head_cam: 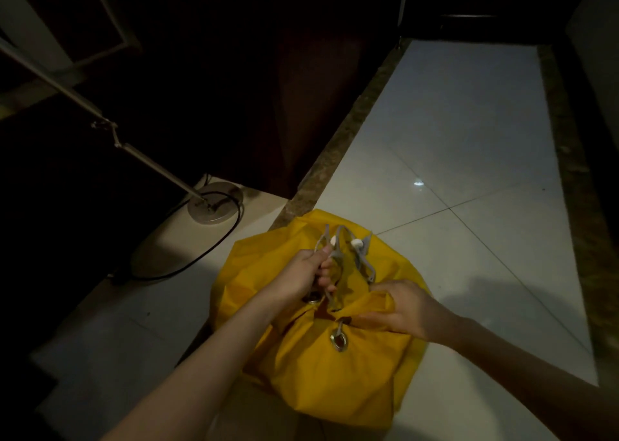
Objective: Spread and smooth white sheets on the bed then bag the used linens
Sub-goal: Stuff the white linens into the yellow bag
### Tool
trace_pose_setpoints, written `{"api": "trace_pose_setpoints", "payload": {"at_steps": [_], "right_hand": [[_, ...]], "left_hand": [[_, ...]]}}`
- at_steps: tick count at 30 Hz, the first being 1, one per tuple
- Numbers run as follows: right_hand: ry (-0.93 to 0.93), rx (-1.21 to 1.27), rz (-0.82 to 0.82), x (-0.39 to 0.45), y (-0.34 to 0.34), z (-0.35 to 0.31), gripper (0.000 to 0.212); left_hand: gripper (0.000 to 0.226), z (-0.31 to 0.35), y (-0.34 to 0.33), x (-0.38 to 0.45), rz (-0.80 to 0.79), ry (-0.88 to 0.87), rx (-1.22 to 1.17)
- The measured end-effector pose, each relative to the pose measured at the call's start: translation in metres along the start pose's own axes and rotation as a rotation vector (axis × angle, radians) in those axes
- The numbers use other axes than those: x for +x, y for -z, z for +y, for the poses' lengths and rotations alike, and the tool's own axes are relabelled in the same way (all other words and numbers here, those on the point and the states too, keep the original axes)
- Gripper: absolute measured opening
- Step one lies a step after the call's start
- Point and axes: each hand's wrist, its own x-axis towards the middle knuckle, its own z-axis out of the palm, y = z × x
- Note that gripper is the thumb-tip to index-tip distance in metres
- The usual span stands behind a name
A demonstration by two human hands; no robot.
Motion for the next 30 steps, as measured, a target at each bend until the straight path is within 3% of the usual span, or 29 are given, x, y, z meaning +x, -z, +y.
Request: {"api": "trace_pose_setpoints", "payload": {"at_steps": [2,5,11,14,17,20,24,30], "right_hand": [[0.032,0.136,0.085,0.000,0.001,-0.007,0.087],[0.116,0.288,0.214,-0.004,0.006,-0.022,0.042],[0.281,0.486,0.361,-0.035,0.062,-0.071,0.048],[0.340,0.530,0.357,-0.044,0.100,-0.093,0.043],[0.309,0.511,0.294,-0.034,0.114,-0.099,0.035],[0.210,0.409,0.172,-0.016,0.088,-0.076,0.045],[0.099,0.321,-0.015,-0.008,0.050,-0.054,0.039],[0.029,0.709,-0.072,-0.008,0.061,-0.068,0.028]], "left_hand": [[0.041,0.005,-0.005,-0.002,0.021,0.027,-0.068],[0.043,0.023,-0.011,-0.009,0.010,0.026,-0.196],[0.049,0.090,-0.035,-0.037,-0.110,0.039,-0.419],[0.058,0.123,-0.038,-0.051,-0.159,-0.033,-0.569],[0.056,0.132,-0.034,-0.046,-0.095,-0.070,-0.687],[0.039,0.108,-0.038,-0.032,-0.008,-0.022,-0.483],[0.045,0.070,-0.052,-0.028,-0.018,0.042,-0.066],[0.045,0.076,-0.052,-0.025,0.008,-0.047,-0.001]]}}
